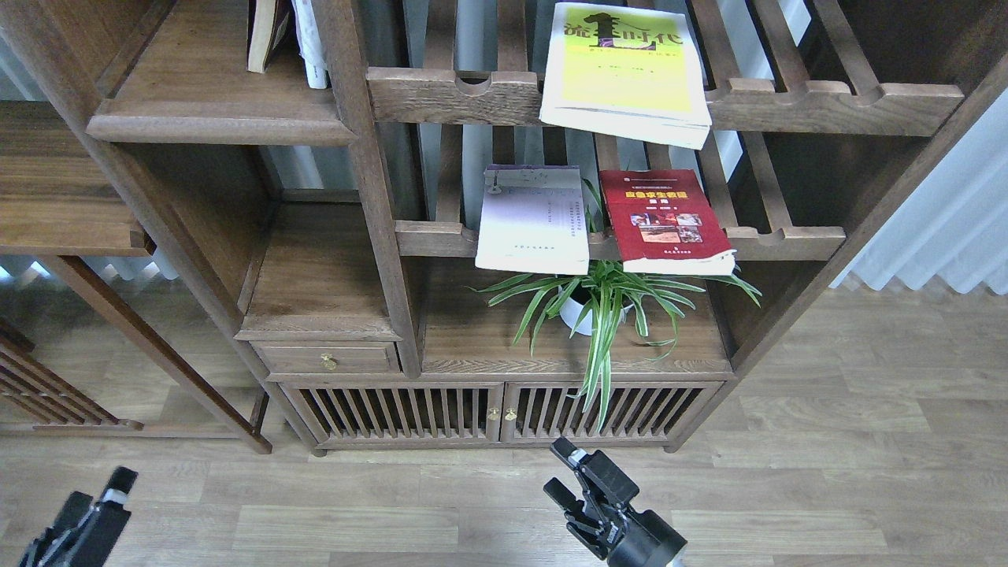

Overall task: Organize books on shelf
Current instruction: 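Raise the right gripper toward the red book on the middle shelf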

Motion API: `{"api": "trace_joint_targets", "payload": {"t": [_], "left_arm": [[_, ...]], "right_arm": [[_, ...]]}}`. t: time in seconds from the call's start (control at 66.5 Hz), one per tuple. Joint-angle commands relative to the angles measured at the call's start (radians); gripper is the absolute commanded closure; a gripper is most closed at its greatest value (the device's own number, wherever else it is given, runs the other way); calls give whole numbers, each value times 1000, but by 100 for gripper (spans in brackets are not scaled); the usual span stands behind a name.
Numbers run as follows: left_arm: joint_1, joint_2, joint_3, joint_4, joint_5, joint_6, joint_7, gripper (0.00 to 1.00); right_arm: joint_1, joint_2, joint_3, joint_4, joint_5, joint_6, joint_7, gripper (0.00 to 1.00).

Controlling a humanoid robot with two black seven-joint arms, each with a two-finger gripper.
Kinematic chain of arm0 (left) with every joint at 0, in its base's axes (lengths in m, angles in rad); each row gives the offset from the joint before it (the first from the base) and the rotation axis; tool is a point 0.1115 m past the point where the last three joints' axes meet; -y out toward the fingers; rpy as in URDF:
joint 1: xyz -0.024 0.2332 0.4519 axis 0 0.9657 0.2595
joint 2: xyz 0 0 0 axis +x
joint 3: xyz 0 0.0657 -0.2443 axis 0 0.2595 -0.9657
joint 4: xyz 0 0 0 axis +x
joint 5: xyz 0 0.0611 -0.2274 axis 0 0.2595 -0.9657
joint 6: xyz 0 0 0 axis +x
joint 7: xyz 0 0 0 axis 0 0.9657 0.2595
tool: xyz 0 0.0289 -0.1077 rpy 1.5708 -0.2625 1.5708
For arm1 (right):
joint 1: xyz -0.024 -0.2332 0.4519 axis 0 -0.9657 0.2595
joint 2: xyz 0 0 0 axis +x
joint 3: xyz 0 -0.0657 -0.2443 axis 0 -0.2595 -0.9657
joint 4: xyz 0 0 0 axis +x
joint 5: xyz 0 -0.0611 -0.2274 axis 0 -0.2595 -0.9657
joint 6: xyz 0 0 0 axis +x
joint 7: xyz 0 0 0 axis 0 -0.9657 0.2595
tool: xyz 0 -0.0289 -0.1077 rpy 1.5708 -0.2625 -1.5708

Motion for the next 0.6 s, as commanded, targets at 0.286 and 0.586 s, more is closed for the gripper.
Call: {"api": "trace_joint_targets", "payload": {"t": [0.286,0.586], "left_arm": [[-31,-4,-27,51,-32,0,0,0],[-46,-15,-41,63,-32,0,0,0]], "right_arm": [[45,-14,-3,33,-2,0,-2,0],[123,-6,-9,-14,-10,0,-2,0]]}}
